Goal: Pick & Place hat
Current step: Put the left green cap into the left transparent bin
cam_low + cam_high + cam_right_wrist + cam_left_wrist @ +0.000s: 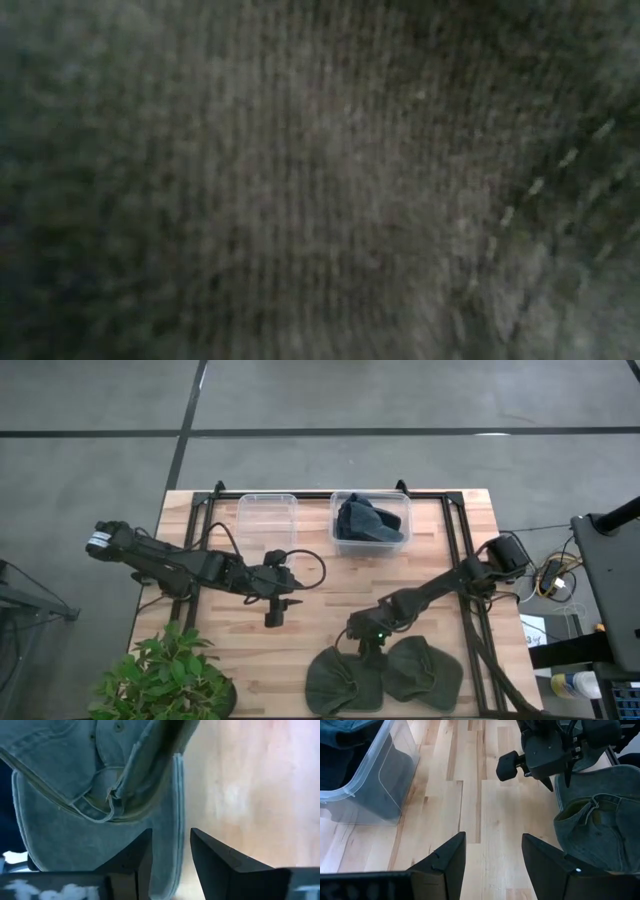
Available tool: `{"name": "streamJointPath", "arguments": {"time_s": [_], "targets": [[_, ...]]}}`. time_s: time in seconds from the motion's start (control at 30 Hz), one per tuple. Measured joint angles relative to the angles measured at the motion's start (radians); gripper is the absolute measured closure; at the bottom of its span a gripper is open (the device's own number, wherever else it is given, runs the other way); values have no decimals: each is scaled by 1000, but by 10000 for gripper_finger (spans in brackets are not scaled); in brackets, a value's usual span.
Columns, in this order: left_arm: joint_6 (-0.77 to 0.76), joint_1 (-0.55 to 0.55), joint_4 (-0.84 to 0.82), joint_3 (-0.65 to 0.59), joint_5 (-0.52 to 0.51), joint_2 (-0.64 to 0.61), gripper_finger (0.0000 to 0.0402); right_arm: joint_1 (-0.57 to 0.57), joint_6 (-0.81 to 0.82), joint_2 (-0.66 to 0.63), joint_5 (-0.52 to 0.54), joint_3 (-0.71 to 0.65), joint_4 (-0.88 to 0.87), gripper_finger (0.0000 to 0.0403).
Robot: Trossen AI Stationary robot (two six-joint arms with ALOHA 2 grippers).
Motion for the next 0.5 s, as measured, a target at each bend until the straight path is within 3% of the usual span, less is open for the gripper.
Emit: {"name": "streamJointPath", "arguments": {"time_s": [0.3, 0.5], "targets": [[21, 0, 34, 0, 0, 0, 216, 16, 3, 28, -17, 0, 34, 287], [25, 0, 42, 0, 0, 0, 216, 18, 3, 30, -16, -1, 35, 324]]}}
